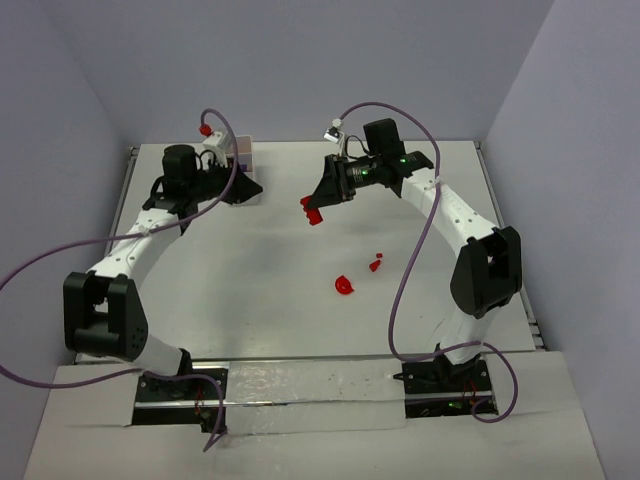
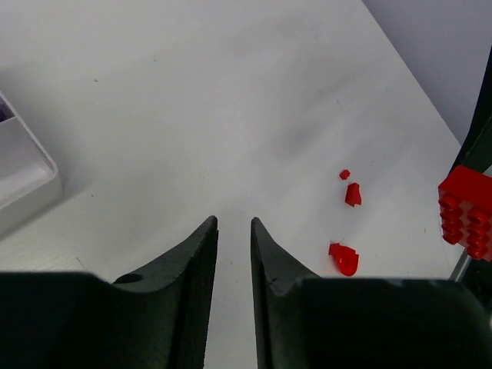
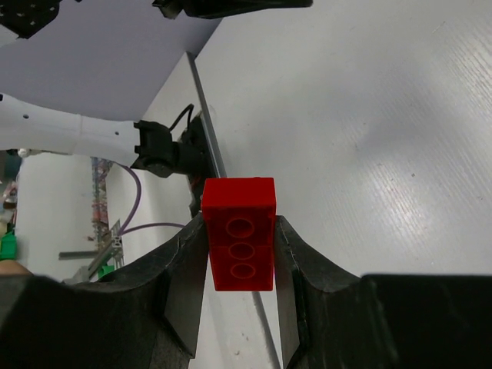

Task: Sort the legos into containers by color

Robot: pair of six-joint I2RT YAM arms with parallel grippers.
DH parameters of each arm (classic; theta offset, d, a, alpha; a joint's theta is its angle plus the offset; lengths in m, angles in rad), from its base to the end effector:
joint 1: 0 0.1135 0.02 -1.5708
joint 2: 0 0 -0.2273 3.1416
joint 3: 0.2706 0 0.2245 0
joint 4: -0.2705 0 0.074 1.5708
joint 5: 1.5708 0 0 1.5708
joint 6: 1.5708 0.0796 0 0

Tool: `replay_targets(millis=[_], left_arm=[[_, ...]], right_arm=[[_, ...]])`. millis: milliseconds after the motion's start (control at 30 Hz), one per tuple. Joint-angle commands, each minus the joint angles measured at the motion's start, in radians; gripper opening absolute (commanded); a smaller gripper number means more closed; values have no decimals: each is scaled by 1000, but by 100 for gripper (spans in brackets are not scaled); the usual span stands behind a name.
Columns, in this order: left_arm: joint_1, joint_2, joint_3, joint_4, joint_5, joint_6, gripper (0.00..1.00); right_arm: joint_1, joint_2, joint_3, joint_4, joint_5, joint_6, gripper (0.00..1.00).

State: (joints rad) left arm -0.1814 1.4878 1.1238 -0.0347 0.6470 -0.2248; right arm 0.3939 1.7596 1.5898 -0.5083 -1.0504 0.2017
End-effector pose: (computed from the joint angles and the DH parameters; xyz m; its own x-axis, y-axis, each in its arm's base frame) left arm 0.3370 -0.1106 0.2657 -0.5260 -0.0843 -0.8463 0.5879 0.6830 -0.4335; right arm 0.3193 0.2075 0.2881 -0.7307 -0.1958 -0.6540 -0.6823 0.2440 0.6892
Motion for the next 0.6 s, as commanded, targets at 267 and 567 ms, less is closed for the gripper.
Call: replay_targets(millis=[267,567], left_arm=[[-9,45,-45,439,559,-384,68],[-66,-68,-150,358,304,-363,78]], right_arm=[[-6,49,-27,145,-116,151,0],[-25,15,-236,540,-22,671,0]])
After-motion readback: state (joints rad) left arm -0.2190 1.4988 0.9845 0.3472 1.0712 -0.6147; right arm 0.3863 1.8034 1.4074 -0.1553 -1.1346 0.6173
